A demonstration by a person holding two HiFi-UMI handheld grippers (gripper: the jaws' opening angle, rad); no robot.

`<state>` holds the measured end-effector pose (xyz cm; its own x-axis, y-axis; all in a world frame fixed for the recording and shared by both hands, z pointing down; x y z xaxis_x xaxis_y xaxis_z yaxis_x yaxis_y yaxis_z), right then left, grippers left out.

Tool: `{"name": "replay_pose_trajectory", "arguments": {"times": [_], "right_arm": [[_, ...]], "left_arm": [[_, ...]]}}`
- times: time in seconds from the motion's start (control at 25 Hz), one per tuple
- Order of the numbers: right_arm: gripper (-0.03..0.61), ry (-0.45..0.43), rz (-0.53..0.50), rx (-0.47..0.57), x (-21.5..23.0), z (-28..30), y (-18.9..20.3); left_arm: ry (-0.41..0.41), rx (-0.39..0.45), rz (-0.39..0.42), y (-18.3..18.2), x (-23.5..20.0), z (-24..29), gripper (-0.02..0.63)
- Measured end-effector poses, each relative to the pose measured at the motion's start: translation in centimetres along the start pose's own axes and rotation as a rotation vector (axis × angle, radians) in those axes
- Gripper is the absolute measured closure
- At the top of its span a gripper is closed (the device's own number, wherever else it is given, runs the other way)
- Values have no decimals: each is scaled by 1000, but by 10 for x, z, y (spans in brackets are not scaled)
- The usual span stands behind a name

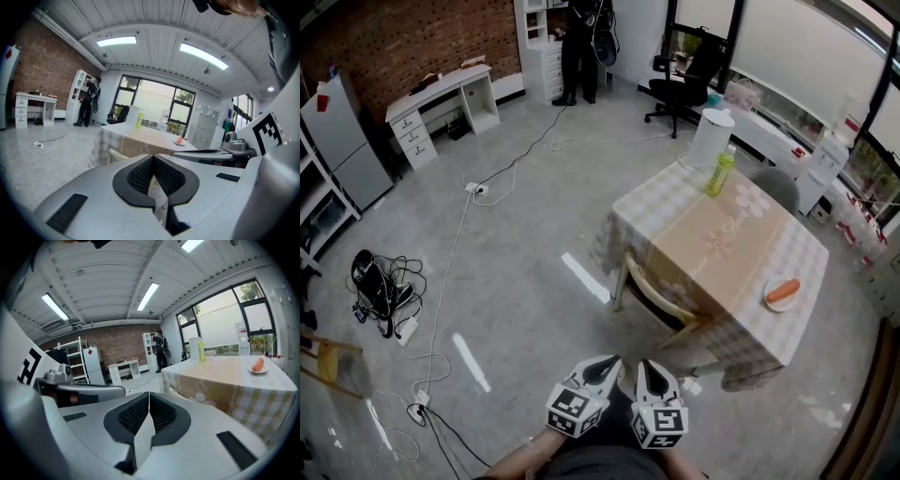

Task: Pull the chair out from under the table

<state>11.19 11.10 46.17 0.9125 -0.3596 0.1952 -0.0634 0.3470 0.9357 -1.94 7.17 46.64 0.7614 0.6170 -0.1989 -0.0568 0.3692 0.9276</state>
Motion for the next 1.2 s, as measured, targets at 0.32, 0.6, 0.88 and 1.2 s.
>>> {"name": "replay_pose_trajectory", "arguments": {"times": [0.32, 0.6, 0.88, 1.2], "right_arm": [[566, 10, -5, -12, 32, 31, -16], [566, 24, 4, 1, 60, 56, -35], [566, 30, 13, 18, 88, 88, -54], [566, 22, 19, 24, 112, 130, -71]], "left_arm": [[11, -9, -16, -14, -14, 43, 604], [27, -13, 1, -34, -23, 73, 604], [32, -16, 22, -52, -39, 106, 604], [46, -20, 29, -73, -63, 144, 604]]}}
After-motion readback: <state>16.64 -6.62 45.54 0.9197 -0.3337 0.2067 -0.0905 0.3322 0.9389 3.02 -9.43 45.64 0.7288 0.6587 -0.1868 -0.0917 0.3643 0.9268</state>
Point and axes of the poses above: the fingertips, and each gripper's own axes: z forward along the fingers, x to its right, y out of its underside, the point moved 8 cm from there along -z, backward along the fingers, and after that the axes turned 11 degrees about -y, right-handed, at the moved point
